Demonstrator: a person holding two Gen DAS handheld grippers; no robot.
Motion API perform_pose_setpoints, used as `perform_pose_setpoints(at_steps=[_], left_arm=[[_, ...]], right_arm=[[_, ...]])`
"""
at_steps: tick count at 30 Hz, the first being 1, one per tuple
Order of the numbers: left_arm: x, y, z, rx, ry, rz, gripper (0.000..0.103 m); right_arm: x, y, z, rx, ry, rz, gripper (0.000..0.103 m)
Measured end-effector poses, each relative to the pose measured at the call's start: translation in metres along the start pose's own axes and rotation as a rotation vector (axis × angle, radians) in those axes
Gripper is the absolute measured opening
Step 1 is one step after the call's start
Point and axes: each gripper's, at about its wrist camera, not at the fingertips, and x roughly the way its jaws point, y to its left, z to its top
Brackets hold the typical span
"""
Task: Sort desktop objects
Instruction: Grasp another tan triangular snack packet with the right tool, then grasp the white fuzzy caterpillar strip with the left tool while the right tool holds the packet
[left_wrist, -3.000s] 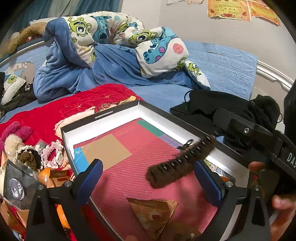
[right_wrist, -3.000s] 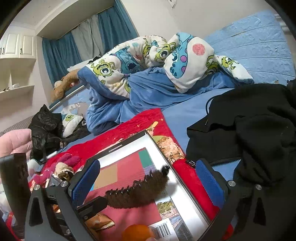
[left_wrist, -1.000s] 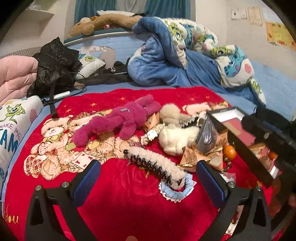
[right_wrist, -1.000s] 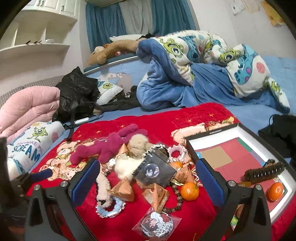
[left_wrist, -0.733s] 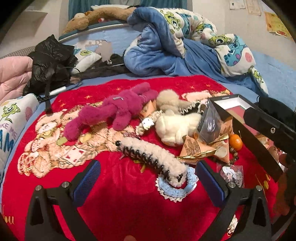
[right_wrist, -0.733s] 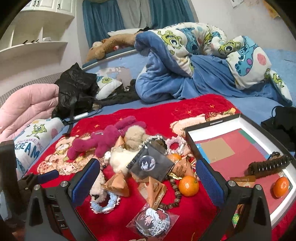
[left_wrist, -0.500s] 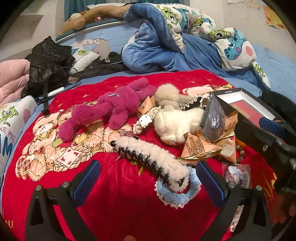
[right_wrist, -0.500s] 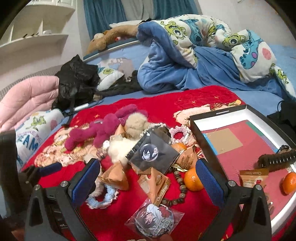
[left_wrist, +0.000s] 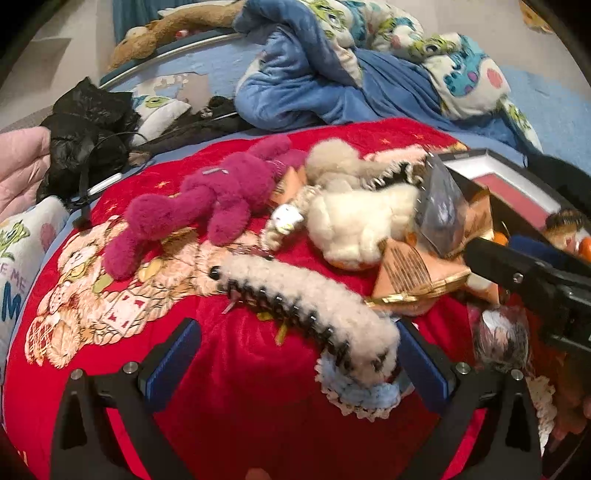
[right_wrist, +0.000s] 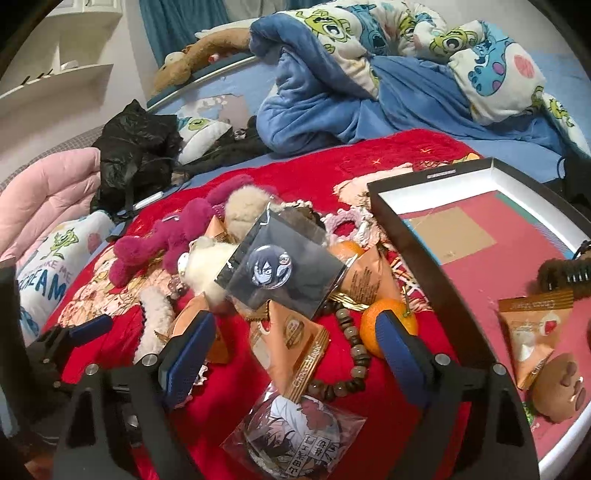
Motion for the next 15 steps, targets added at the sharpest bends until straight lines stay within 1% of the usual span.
perform_pose_setpoints(at_steps=[2, 4, 5, 7, 10, 12, 13, 14, 15], left_arm=[[0.001, -0.002, 0.000, 0.007, 0.002, 0.011, 0.103], [0.002, 0.001, 0.000, -0.007, 0.006, 0.011, 0.103], [0.003, 0.005, 0.001, -0.021, 0.014, 0.003, 0.103], [0.009, 0.011, 0.000, -0.050, 0.041, -0.028, 0.103], [0.015, 0.018, -0.001, -0.089, 0.065, -0.068, 0.100], [0.013, 0.019, -0.002, -0.094, 0.055, -0.093, 0.091], [0.012, 0.018, -0.002, -0.092, 0.051, -0.104, 0.088], [0.011, 0.016, -0.003, -0.088, 0.048, -0.115, 0.082], [0.011, 0.014, -0.003, -0.084, 0.048, -0.127, 0.067]], right_arm=[[0.003, 0.003, -0.002, -0.016, 0.016, 0.004, 0.088], [0.008, 0.006, -0.003, -0.028, 0.034, 0.000, 0.085], [0.011, 0.007, -0.004, -0.032, 0.049, -0.002, 0.080], [0.017, 0.005, -0.006, -0.022, 0.077, -0.003, 0.075], [0.019, -0.002, -0.005, 0.011, 0.085, 0.015, 0.068], [0.019, -0.006, -0.006, 0.030, 0.083, 0.016, 0.057], [0.019, -0.007, -0.006, 0.034, 0.086, 0.019, 0.053], [0.022, -0.008, -0.007, 0.039, 0.104, 0.033, 0.046], [0.025, -0.008, -0.008, 0.041, 0.116, 0.034, 0.046]])
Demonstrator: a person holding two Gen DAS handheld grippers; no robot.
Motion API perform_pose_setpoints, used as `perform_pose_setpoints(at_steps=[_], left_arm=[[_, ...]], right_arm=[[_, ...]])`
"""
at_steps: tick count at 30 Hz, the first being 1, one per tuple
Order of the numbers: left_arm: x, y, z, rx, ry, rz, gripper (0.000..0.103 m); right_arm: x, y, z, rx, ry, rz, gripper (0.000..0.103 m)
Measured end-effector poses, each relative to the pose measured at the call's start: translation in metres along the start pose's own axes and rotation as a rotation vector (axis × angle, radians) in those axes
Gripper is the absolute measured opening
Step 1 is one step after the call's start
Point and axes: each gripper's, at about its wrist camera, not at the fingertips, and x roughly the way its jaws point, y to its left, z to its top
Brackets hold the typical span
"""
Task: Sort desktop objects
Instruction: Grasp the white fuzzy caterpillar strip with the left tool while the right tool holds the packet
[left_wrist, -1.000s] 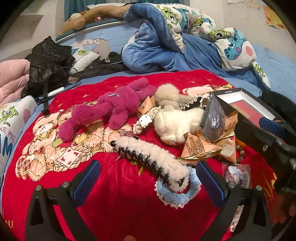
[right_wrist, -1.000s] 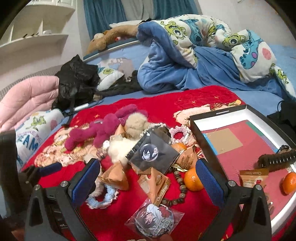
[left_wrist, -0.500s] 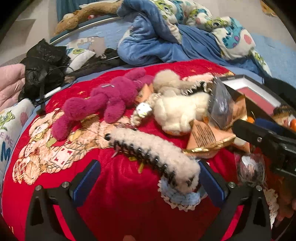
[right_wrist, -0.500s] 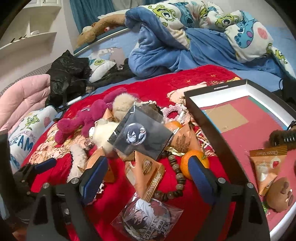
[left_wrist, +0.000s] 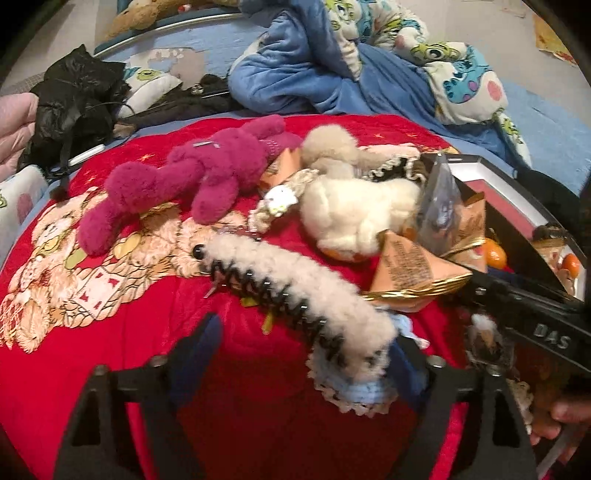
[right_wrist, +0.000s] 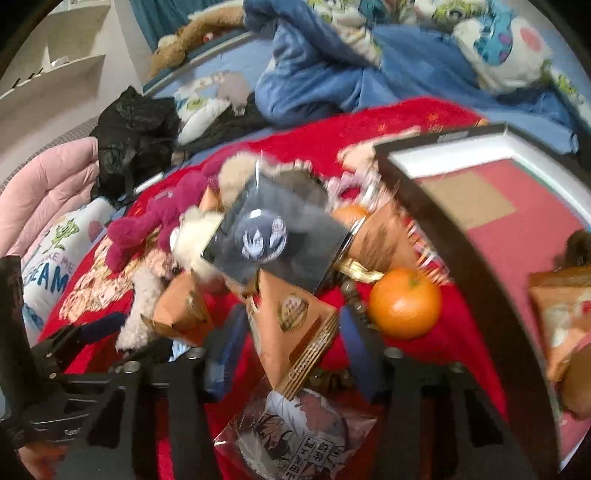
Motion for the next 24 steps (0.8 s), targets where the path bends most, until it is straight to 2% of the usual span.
perform_pose_setpoints(at_steps=[1, 2, 3, 4, 6, 13, 24], left_arm=[[0.001, -0.002, -0.001, 0.003, 0.007, -0.020, 0.057], [0.002, -0.004, -0.001, 0.003, 0.017, -0.040, 0.039], [0.003, -0.007, -0.002, 0.004, 0.023, -0.055, 0.032], [0.003, -0.010, -0.003, 0.015, 0.022, -0.050, 0.030], [0.002, -0.014, -0.003, 0.027, 0.018, -0.039, 0.028], [-0.004, -0.003, -0.004, -0.036, 0.003, -0.076, 0.024], [-0.017, 0.000, -0.008, -0.027, -0.024, -0.067, 0.021]], right_arm=[[0.001, 0.000, 0.000, 0.000, 0.003, 0.002, 0.046], [0.000, 0.000, 0.000, -0.002, 0.000, 0.007, 0.042], [0.000, 0.001, -0.001, -0.005, -0.002, 0.007, 0.041], [0.000, 0.002, -0.001, -0.011, -0.003, 0.004, 0.041], [0.001, 0.005, -0.002, -0.025, 0.001, 0.004, 0.040], [0.001, 0.008, -0.001, -0.039, 0.006, -0.003, 0.040], [0.001, 0.012, -0.001, -0.058, -0.004, -0.017, 0.039]])
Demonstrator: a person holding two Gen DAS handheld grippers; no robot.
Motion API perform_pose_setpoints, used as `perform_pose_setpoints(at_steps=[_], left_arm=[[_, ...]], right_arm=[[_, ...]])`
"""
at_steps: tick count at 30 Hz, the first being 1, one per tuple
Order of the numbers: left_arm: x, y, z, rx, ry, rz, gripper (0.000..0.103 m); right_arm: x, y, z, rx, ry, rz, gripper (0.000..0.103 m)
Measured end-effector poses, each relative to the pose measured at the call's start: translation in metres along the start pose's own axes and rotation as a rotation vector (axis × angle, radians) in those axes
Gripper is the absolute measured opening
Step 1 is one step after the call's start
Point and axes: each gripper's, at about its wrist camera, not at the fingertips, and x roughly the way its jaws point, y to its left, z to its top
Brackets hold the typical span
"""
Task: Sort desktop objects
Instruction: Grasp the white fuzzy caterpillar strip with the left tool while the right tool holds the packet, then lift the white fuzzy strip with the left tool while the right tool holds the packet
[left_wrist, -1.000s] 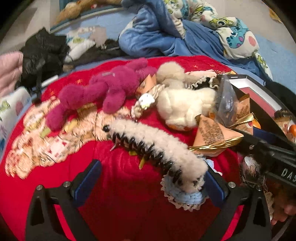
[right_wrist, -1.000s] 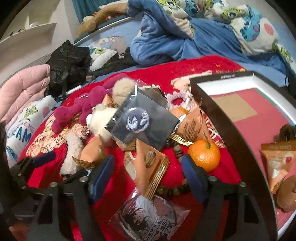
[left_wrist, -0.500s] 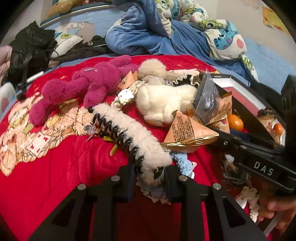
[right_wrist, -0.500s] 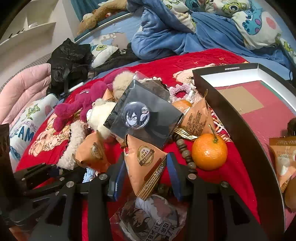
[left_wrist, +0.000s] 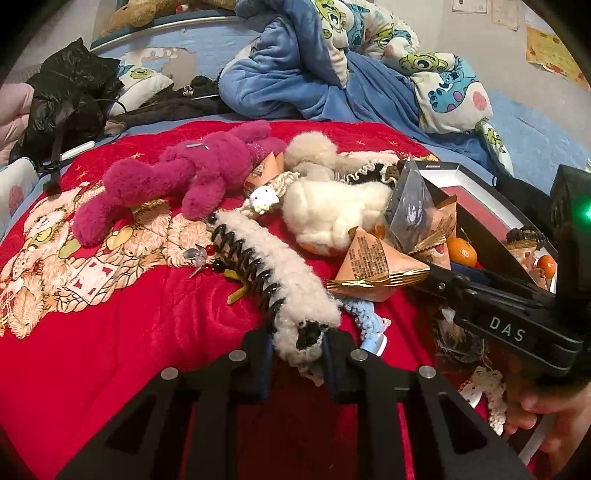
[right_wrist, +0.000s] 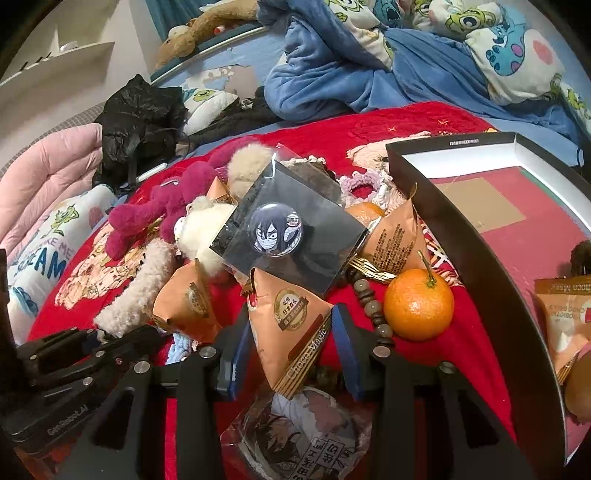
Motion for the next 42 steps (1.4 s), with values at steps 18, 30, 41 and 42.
perform_pose_setpoints(at_steps=[18, 30, 41, 42], left_arm=[[-0.025, 0.008, 0.000, 0.011, -0.056, 0.011, 0.016], [-0.052, 0.016, -0.002, 0.013, -0.103, 0.016, 0.014], [-0.076, 0.019, -0.003, -0.003, -0.149, 0.012, 0.013], [-0.079, 0.019, -0.003, -0.004, -0.155, 0.010, 0.013]], right_arm=[[-0.005, 0.005, 0.001, -0.027, -0.026, -0.014, 0.038], [-0.017, 0.012, 0.002, -0.052, -0.067, -0.031, 0.038], [-0.033, 0.021, 0.000, -0.069, -0.085, -0.029, 0.038], [-0.035, 0.023, 0.001, -0.070, -0.086, -0.028, 0.038]])
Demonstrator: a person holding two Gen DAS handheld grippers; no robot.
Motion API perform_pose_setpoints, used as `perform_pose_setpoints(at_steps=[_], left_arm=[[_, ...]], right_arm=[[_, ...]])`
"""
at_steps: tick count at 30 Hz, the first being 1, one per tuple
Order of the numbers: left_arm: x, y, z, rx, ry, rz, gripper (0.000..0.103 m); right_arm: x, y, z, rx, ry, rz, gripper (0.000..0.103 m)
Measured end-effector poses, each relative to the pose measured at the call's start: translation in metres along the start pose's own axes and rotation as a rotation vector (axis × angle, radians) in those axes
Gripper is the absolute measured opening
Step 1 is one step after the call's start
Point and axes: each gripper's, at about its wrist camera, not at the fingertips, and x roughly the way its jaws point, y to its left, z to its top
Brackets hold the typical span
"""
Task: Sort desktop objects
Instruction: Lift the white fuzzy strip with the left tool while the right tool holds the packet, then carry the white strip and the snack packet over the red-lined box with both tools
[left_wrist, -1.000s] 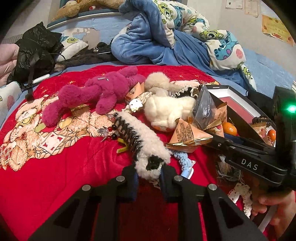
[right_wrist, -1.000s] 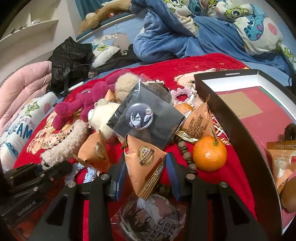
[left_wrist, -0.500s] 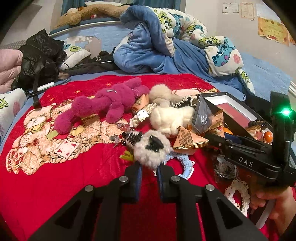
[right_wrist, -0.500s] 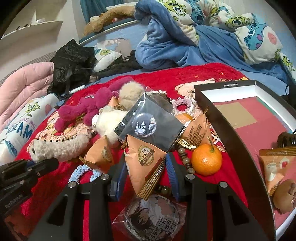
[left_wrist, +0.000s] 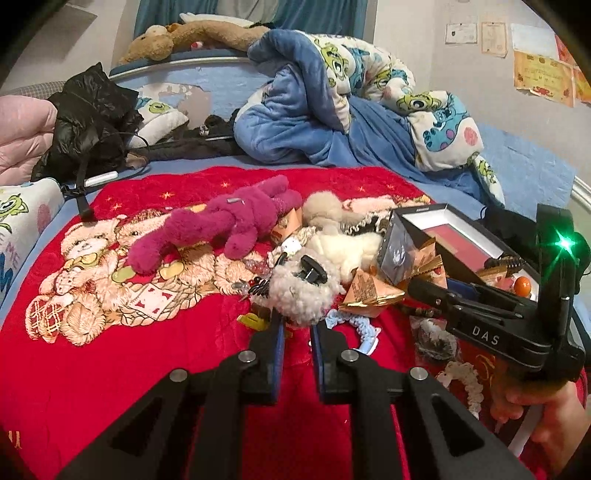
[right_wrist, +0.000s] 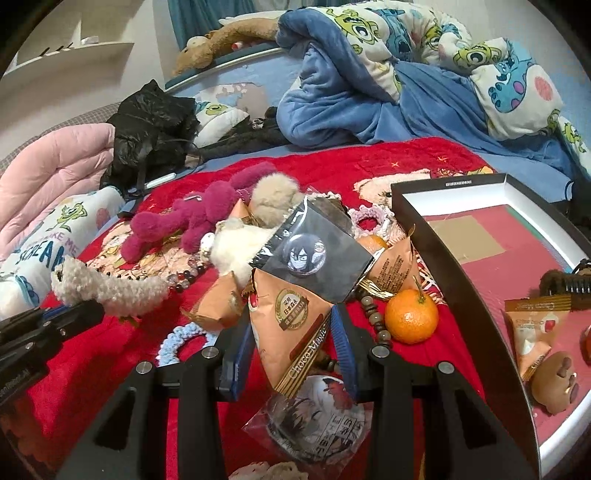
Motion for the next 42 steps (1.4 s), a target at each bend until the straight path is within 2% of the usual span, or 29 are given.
perform_pose_setpoints(at_steps=[12, 21, 35, 42], left_arm=[[-0.025, -0.016, 0.003, 0.002, -0.042, -0.036, 0.013], [-0.026, -0.055, 0.006, 0.031, -0.054, -0.096, 0.013], [-0.016, -0.125, 0.006, 0.082, -0.045, -0.195, 0.013], [-0.016, -0.170, 0.012, 0.124, -0.048, -0.277, 0.013]], right_arm=[[-0.028, 0.009, 0.002, -0.002, -0.036, 0.019, 0.038], [-0.044, 0.003, 0.003, 0.007, -0.048, 0.004, 0.038], [-0.085, -0.054, 0.001, 0.062, -0.085, -0.052, 0.038], [-0.113, -0.080, 0.003, 0.070, -0.130, -0.082, 0.038]])
